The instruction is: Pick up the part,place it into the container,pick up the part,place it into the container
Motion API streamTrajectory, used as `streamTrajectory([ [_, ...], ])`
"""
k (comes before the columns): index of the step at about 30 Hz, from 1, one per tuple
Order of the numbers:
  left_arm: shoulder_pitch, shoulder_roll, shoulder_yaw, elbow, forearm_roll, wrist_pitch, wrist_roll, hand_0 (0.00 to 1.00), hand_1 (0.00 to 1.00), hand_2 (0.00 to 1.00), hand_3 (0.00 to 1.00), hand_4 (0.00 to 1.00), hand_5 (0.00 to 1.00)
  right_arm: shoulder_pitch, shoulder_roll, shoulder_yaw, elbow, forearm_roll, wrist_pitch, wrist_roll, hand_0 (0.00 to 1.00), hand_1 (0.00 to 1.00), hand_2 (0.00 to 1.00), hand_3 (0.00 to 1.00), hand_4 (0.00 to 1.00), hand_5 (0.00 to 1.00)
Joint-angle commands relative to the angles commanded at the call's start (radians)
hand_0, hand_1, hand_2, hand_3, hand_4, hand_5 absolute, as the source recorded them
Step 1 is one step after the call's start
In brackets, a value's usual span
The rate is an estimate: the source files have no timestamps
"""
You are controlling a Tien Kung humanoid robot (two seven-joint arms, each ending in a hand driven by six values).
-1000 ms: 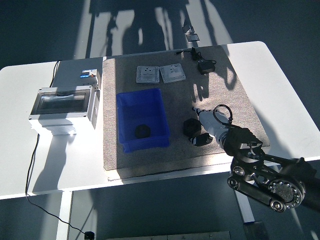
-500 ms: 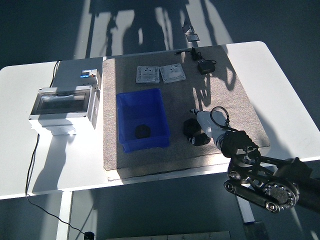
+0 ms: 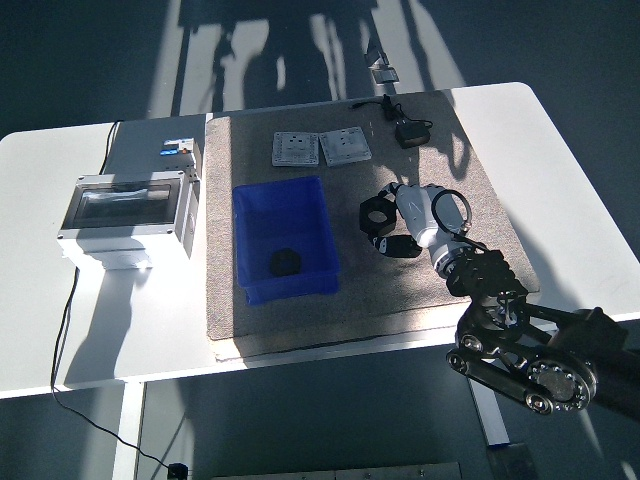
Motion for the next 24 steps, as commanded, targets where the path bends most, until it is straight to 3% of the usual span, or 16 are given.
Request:
streamTrajectory([
  [4, 0.0, 0.001, 0.0, 0.0, 0.0, 0.001, 0.0, 0.587, 0.657, 0.748, 0.913, 0.998, 0.998, 0.03, 0.01, -0.011, 0.042, 0.076, -0.111, 0.098, 0.639, 0.251, 0.434, 0.605, 0.303, 0.002],
  [6, 0.0, 0.002, 0.001, 0.0, -0.001, 0.001, -0.001, 0.587, 0.657, 0.748, 0.913, 0.998, 0.998, 0.052, 0.018, -0.036, 0.068, 0.12, -0.143, 0.153, 0.639, 0.251, 0.434, 0.605, 0.303, 0.002],
  [10, -0.003, 0.002, 0.002, 0.001, -0.002, 0.002, -0.001, 0.587, 0.657, 0.747, 0.913, 0.998, 0.998, 0.115, 0.045, -0.117, 0.079, 0.147, -0.096, 0.237, 0.636, 0.258, 0.443, 0.602, 0.306, 0.002],
  [20, -0.011, 0.01, -0.01, -0.001, 0.014, 0.001, 0.002, 0.588, 0.655, 0.746, 0.913, 0.998, 0.998, 0.166, 0.105, -0.213, -0.044, 0.152, 0.013, 0.217, 0.632, 0.248, 0.448, 0.624, 0.313, 0.002],
  [21, -0.011, 0.011, -0.012, -0.001, 0.016, 0.0, 0.002, 0.589, 0.655, 0.746, 0.912, 0.998, 0.998, 0.166, 0.107, -0.214, -0.05, 0.157, 0.019, 0.217, 0.664, 0.367, 0.576, 0.667, 0.334, 0.043],
  [24, -0.013, 0.012, -0.017, 0.002, 0.019, -0.005, 0.003, 0.589, 0.655, 0.746, 0.912, 0.998, 0.998, 0.16, 0.11, -0.208, -0.07, 0.177, 0.048, 0.225, 0.664, 0.367, 0.576, 0.667, 0.334, 0.043],
])
